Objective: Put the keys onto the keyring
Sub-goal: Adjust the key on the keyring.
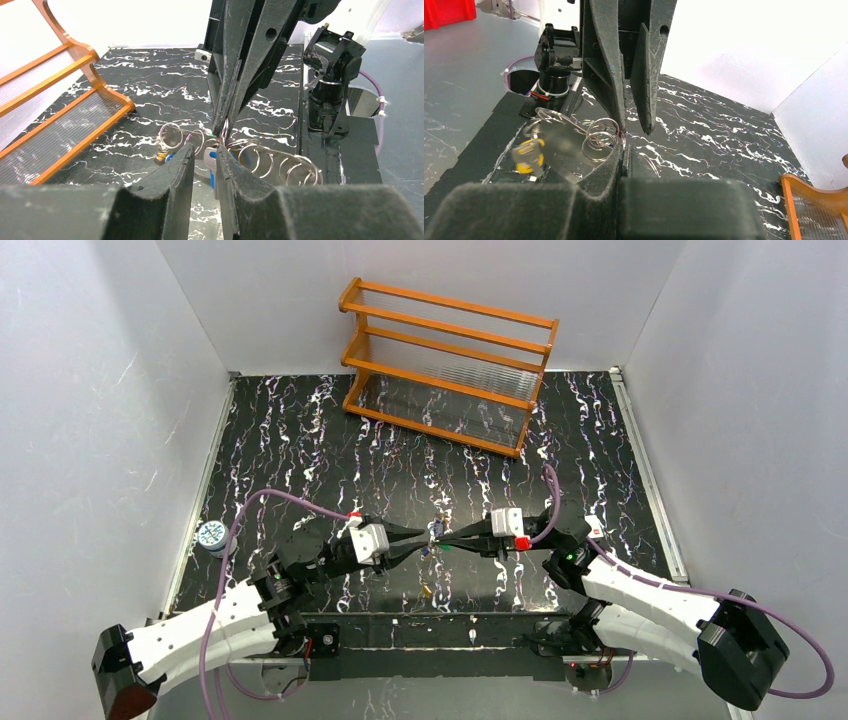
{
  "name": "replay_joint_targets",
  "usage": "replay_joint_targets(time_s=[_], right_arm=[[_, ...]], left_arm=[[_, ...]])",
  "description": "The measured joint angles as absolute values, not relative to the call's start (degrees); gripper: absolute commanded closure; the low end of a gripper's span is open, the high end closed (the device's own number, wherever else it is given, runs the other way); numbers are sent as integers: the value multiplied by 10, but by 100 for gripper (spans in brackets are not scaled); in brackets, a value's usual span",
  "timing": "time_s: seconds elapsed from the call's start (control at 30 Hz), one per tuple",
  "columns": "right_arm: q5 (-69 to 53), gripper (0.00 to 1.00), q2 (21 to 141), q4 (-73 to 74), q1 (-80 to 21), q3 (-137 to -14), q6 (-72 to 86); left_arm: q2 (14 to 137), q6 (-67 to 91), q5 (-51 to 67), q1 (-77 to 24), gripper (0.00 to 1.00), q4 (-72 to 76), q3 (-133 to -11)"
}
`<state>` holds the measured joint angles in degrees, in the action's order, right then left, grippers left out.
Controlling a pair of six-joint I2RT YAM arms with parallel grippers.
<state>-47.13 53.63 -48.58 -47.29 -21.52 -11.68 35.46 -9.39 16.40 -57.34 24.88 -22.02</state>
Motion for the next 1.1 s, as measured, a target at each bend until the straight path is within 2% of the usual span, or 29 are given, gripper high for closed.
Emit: replay_joint_targets(time_s=[0.13,0.33,0.6,0.73,0.8,1.1], right_arm=[[-471,99,536,-485,-473,-215,-113],[-473,99,536,-482,-473,-215,-109],[-473,99,536,-481,-473,-215,-108],[-472,99,536,-481,-473,-215,-107],[-471,99,536,-481,-473,-215,-107],[-465,99,536,-470,-470,-215,-107]], left_arm=[[364,-94,174,-572,80,256,-222],[372,-94,181,-571,72,265,-223],[369,-98,185,-571,83,250,-230],[370,-100,190,-571,92,247,-231],[374,-100,193,-571,100,246,-232],[397,-109,187,-571,100,208,-255]])
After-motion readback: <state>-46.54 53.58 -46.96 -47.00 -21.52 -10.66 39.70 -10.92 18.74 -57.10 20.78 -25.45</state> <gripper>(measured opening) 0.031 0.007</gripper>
